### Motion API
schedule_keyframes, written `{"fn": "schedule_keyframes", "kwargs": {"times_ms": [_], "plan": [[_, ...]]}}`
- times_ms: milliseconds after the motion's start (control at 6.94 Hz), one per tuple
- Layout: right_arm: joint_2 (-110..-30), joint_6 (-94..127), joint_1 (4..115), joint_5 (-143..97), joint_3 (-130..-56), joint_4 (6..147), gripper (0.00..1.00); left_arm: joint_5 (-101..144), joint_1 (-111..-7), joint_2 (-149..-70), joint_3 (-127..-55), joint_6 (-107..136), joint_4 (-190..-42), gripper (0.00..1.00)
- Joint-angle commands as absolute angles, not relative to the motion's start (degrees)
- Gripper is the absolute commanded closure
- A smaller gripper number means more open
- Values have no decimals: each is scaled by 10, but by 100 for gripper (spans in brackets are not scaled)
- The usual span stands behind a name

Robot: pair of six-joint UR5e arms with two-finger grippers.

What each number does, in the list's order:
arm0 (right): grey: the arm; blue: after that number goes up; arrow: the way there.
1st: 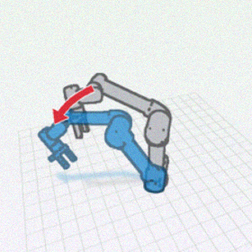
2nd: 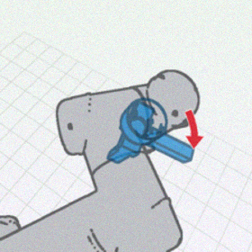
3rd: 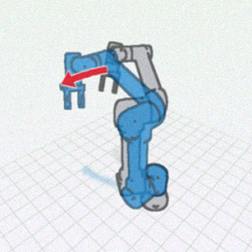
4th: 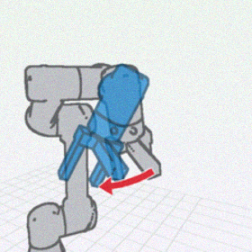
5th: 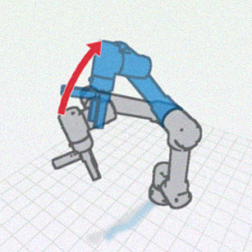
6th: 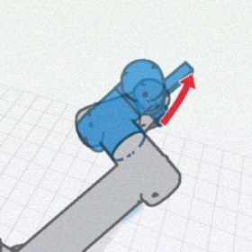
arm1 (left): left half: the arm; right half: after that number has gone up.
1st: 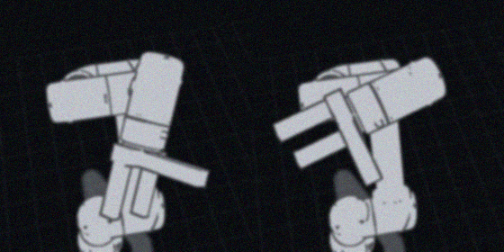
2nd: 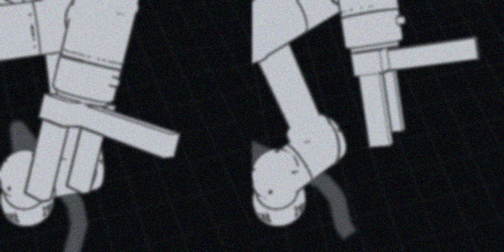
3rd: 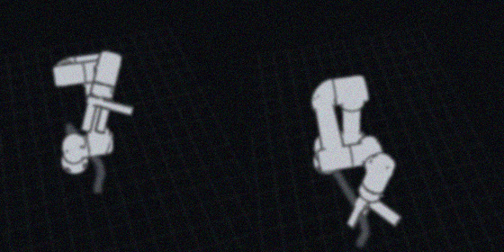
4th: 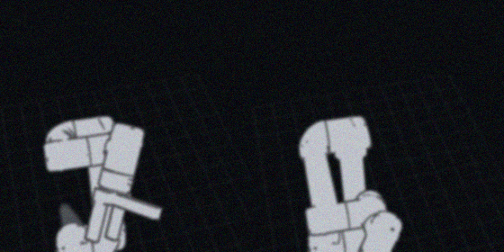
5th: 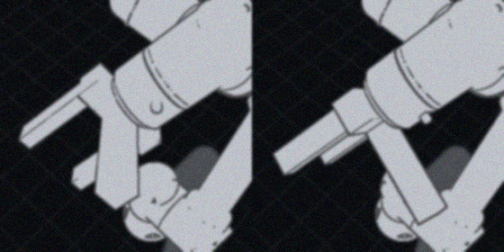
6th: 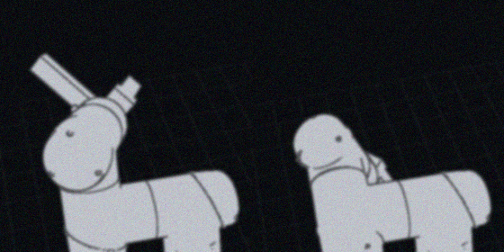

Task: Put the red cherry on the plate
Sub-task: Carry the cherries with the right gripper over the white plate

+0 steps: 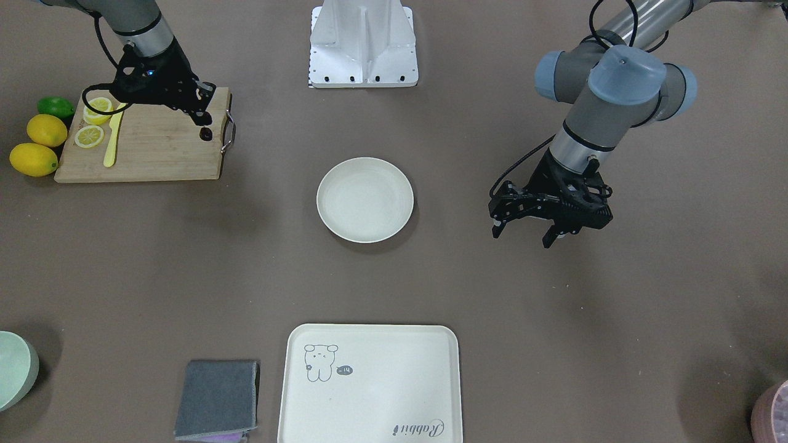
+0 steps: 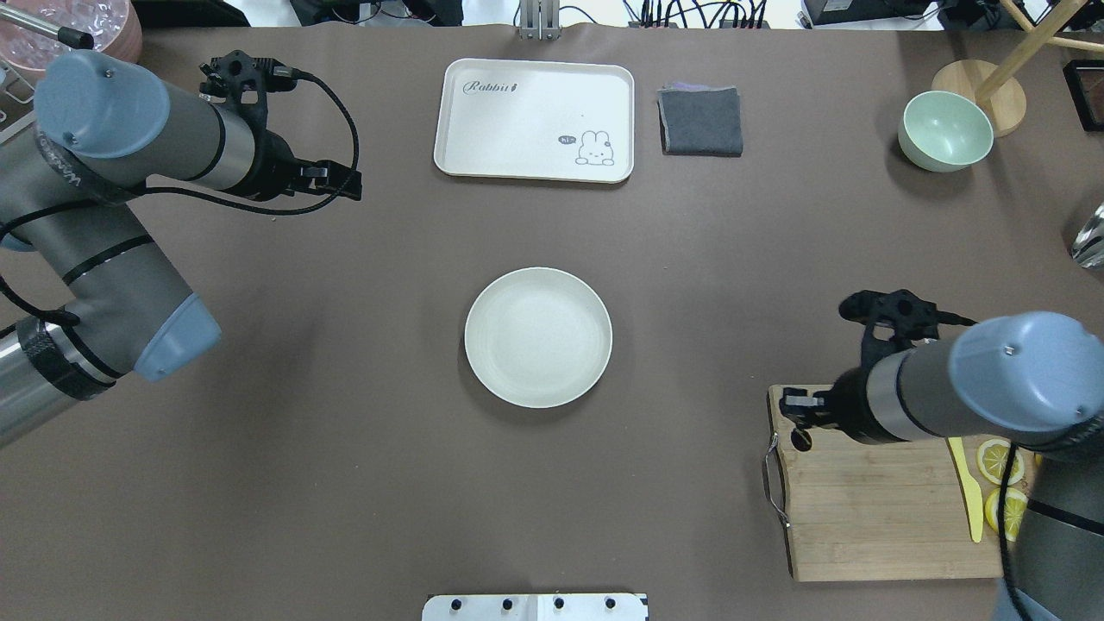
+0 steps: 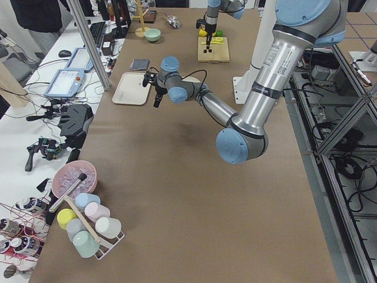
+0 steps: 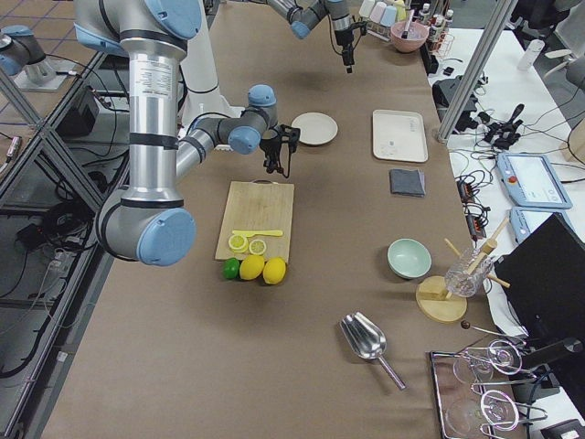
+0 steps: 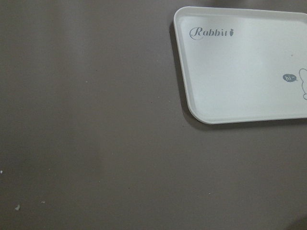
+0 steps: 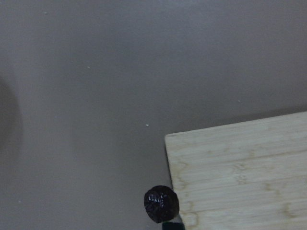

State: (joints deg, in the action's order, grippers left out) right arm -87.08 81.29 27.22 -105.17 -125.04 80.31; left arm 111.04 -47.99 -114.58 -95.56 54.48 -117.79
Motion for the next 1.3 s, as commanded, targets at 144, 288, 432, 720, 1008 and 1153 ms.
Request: {"fn": "schedule_keyframes", "kwargs": {"times_ms": [144,288,432,720,1008,1153], "plan": [[-639,812,276,-1027,-1127,883,100,1117,-537,-1084,-955,424,-1176,2],[-575,812,275,-1022,-1064,883,100,1118,-562,-1051,-957,378,-1179,2],[-532,813,274,-1013,-1010,881,100,1119,-588,-1022,-958,321,-1180,2],[-484,814,266,-999,-945,880,100,1155,-634,-993,-956,262,-1180,2],[-468,817,246,-981,-879,814,100,1179,-653,-977,-956,260,-1179,2],[-466,818,244,-980,-867,798,100,1179,-654,-970,-957,260,-1180,2]]}}
